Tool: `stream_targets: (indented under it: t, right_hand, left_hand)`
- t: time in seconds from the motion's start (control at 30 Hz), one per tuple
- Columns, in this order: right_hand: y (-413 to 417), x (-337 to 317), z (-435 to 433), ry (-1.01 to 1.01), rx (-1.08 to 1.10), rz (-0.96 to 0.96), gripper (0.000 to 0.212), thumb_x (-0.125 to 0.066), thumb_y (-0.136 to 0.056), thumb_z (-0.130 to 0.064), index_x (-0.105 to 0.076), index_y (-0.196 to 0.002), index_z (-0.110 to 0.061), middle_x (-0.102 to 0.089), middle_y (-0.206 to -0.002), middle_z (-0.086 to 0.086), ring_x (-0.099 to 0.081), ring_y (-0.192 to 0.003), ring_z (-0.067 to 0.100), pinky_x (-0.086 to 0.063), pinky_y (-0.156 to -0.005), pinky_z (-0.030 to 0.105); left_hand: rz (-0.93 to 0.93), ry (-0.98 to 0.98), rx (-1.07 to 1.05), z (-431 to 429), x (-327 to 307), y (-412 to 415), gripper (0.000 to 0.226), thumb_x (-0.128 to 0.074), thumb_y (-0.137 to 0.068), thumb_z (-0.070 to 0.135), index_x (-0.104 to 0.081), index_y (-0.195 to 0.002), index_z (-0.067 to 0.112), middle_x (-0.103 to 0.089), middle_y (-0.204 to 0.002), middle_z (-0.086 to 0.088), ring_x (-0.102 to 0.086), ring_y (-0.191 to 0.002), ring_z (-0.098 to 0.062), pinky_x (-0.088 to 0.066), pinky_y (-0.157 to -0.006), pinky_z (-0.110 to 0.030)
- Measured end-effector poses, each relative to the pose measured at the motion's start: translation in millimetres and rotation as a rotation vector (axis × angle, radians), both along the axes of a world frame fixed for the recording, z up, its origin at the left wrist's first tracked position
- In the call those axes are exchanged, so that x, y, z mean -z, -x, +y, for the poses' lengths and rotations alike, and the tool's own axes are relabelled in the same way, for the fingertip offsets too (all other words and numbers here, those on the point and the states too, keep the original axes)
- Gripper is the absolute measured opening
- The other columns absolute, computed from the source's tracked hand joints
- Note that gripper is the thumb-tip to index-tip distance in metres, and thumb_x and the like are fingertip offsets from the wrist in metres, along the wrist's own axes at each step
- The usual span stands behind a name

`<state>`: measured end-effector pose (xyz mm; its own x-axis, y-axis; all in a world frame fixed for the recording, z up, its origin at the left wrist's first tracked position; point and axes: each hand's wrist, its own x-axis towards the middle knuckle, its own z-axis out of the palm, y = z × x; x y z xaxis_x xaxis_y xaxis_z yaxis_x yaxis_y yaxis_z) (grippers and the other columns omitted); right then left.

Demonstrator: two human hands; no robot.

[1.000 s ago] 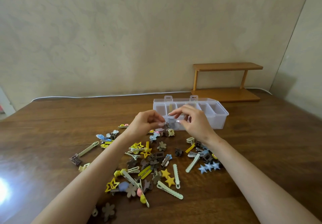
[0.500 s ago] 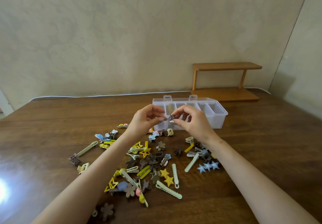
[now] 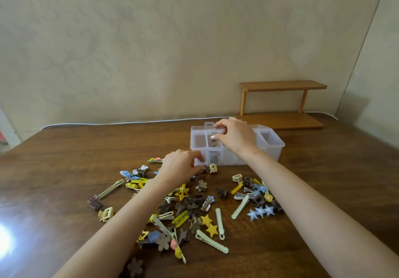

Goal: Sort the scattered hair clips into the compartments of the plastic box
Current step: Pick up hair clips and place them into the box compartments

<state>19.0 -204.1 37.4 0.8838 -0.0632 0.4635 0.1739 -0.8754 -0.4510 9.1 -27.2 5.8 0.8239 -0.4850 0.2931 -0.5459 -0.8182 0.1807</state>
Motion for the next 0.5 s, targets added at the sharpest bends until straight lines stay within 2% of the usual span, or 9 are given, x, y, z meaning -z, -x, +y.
stream_targets:
  t: [0.1, 0.17, 0.27, 0.37, 0.43, 0.5]
  right_hand:
    - [7.0, 1.5, 1.6, -0.024, -0.037, -0.036, 0.023, -0.064, -0.087, -0.024, -0.065, -0.110, -0.023, -0.060, -0.099, -0.004, -0.052, -0.082, 0.008, -0.038, -0.064, 0.018]
    - [16.8, 5.1, 0.3, -0.055, -0.067, -0.096, 0.016, -0.064, -0.087, -0.021, -0.066, -0.103, -0.022, -0.059, -0.089, -0.006, -0.049, -0.075, 0.006, -0.032, -0.059, 0.013]
    - [34.0, 12.1, -4.2, -0.097, -0.111, -0.149, 0.009, -0.065, -0.086, -0.017, -0.068, -0.093, -0.022, -0.060, -0.078, -0.008, -0.051, -0.069, 0.003, -0.032, -0.058, 0.009]
    - [45.9, 18.0, -9.0, -0.079, -0.141, -0.046, 0.008, -0.063, -0.088, -0.020, -0.069, -0.089, -0.025, -0.059, -0.069, -0.013, -0.051, -0.063, -0.001, -0.033, -0.057, 0.011]
    - [50.3, 21.0, -9.4, 0.023, -0.157, 0.067, 0.010, -0.062, -0.088, -0.025, -0.071, -0.091, -0.027, -0.054, -0.062, -0.016, -0.049, -0.061, 0.001, -0.033, -0.058, 0.017]
    - [52.8, 24.0, -6.5, 0.169, -0.162, 0.128, 0.015, -0.061, -0.089, -0.030, -0.072, -0.099, -0.028, -0.060, -0.071, -0.017, -0.053, -0.072, 0.002, -0.036, -0.065, 0.019]
  left_hand:
    - [0.039, -0.064, 0.014, -2.1, 3.1, -0.5, 0.028, -0.055, -0.090, 0.042, -0.058, -0.115, 0.030, -0.067, -0.093, 0.004, -0.061, -0.084, -0.013, -0.050, -0.068, -0.027]
    - [0.041, -0.065, 0.019, -3.0, 4.1, -0.1, 0.026, -0.055, -0.089, 0.041, -0.058, -0.112, 0.030, -0.064, -0.089, 0.005, -0.059, -0.080, -0.013, -0.048, -0.066, -0.027]
    - [0.028, -0.049, 0.041, -3.1, 4.6, -0.8, 0.021, -0.057, -0.089, 0.038, -0.059, -0.108, 0.029, -0.058, -0.086, 0.008, -0.053, -0.076, -0.010, -0.046, -0.063, -0.023]
    - [0.023, -0.037, 0.069, -1.7, 4.8, -1.4, 0.018, -0.058, -0.089, 0.035, -0.060, -0.105, 0.029, -0.053, -0.086, 0.012, -0.050, -0.076, -0.006, -0.037, -0.055, -0.017]
    - [0.027, -0.017, 0.083, 0.3, 5.0, -1.4, 0.016, -0.060, -0.087, 0.034, -0.061, -0.103, 0.028, -0.051, -0.087, 0.013, -0.050, -0.077, -0.006, -0.037, -0.057, -0.018]
    - [0.037, -0.002, 0.094, 2.9, 4.8, -1.1, 0.016, -0.062, -0.086, 0.033, -0.062, -0.101, 0.028, -0.051, -0.087, 0.013, -0.050, -0.078, -0.006, -0.039, -0.060, -0.018]
